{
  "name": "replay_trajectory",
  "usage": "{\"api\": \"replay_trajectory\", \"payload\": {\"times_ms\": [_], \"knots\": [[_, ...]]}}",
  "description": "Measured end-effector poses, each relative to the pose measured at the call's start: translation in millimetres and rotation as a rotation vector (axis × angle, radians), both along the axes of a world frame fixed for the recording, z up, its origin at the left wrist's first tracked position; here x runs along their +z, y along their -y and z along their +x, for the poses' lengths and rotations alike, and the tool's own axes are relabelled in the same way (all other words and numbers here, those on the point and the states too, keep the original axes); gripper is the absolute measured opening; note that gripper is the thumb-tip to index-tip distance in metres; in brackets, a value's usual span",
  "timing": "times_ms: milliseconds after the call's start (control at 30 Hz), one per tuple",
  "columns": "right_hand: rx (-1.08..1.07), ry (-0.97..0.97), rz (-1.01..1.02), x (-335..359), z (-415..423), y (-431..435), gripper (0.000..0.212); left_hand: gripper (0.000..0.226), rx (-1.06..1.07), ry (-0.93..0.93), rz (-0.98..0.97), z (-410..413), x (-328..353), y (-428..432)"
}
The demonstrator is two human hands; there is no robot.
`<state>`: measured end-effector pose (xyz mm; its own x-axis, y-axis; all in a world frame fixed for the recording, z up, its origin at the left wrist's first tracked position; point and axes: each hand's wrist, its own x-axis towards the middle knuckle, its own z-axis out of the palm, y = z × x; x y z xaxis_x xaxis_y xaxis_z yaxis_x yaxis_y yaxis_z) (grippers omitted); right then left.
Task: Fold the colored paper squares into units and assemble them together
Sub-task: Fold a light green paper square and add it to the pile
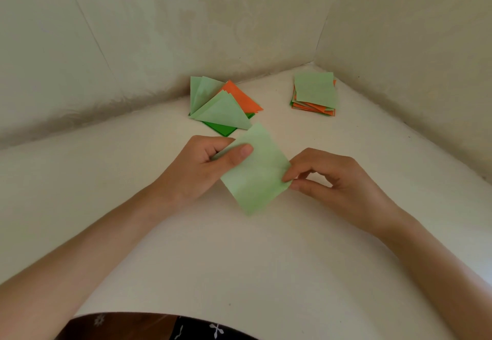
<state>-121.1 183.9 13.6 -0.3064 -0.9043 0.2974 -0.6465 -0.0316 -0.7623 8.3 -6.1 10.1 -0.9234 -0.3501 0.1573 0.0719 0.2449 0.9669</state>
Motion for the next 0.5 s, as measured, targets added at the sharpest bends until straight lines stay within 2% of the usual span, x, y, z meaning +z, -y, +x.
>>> {"api": "replay_trajectory", "payload": {"times_ms": [133, 233, 300, 500], "knots": [[-0.064, 0.199, 0.004, 1.3, 3.2, 2.2, 0.005, 0.034, 0.01, 0.005, 0.016, -0.6, -1.3, 0.1], [-0.137, 0.353, -0.075, 0.0, 9.7, 7.9, 0.006, 0.046, -0.002, 0.002, 0.012, -0.4, -2.6, -1.0], [-0.167, 0.424, -0.123, -1.1, 11.9, 11.5, 0.015, 0.053, -0.012, 0.0, 0.0, 0.5, -3.1, -1.5], [-0.186, 0.463, -0.132, -2.9, 13.5, 12.6, 0.022, 0.046, -0.028, 0.051, 0.029, 1.1, -2.3, -2.3]]}}
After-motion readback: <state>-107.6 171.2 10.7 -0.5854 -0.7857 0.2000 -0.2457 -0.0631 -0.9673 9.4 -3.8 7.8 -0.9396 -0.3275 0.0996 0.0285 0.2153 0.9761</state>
